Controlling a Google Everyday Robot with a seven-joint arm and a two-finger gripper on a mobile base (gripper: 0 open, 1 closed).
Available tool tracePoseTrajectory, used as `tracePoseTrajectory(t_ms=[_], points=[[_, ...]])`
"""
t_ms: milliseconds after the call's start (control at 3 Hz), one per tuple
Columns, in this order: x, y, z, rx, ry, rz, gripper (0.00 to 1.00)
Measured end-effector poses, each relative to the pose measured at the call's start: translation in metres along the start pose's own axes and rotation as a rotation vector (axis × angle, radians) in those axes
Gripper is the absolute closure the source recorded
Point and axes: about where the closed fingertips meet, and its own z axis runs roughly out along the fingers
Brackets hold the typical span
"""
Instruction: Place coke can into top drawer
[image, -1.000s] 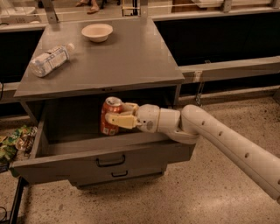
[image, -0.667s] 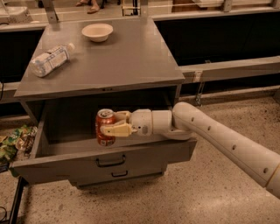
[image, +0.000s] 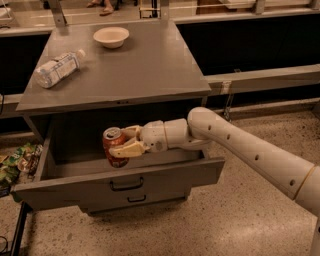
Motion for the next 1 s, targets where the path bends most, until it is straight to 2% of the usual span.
tracePoseTrajectory(t_ms=[333,667,1000], points=[[0.023,-0.003,0.011,0.036,0.025,-0.032,1.0],[0.037,-0.026,0.021,0.103,0.065,-0.101,0.77],[0.041,-0.039,0.025,0.123,0.096,-0.137,0.54]])
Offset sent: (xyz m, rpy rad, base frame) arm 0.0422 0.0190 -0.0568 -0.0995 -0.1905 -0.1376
